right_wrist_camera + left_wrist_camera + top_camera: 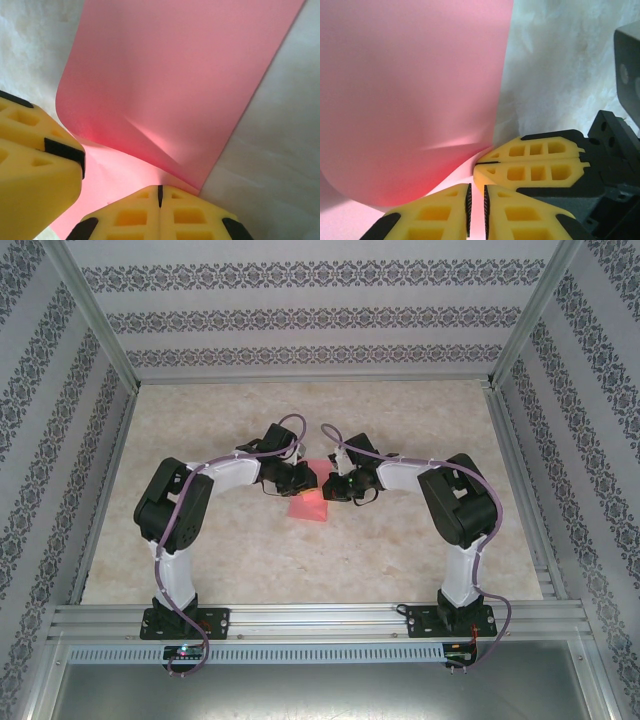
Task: Fold a paper plane with a square sheet of paper (pick it up from the middle)
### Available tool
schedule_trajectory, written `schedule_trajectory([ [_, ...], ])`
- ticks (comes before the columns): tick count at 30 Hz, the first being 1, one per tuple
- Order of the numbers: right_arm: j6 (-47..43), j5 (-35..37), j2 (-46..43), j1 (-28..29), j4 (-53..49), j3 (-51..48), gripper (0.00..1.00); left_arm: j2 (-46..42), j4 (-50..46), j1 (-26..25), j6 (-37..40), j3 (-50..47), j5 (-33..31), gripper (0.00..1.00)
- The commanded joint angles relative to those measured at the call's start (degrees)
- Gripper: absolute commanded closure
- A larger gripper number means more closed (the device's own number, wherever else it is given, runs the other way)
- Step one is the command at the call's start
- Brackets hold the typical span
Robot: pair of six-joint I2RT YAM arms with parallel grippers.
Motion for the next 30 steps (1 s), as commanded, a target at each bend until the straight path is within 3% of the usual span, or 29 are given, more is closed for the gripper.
schedule_trajectory([
  [1, -3.43, 2.21, 2.47, 0.03, -5.3, 0.38, 0.95, 1.95, -2.9, -0.22, 0.98, 0.89, -1.07, 0.82],
  [11, -5.21, 2.98, 3.58, -0.4, -8.34, 1.4, 0.95, 3.56, -5.94, 0.42, 2.63, 1.1, -7.56, 0.83],
  [24, -11.05, 6.34, 3.61, -0.67, -14.23, 2.04, 0.96, 3.98, -8.34, 7.74, 5.08, 0.79, -10.85, 0.83],
  [27, -11.09, 6.08, 3.45, -0.8, -14.35, 2.32, 0.96, 2.66, -8.05, 8.89, 5.99, 0.9, -10.22, 0.83],
  [30, -10.84, 5.2, 3.34, -0.74, -13.9, 2.6, 0.96, -0.32, -4.38, 8.56, 7.67, -0.06, -5.54, 0.85],
])
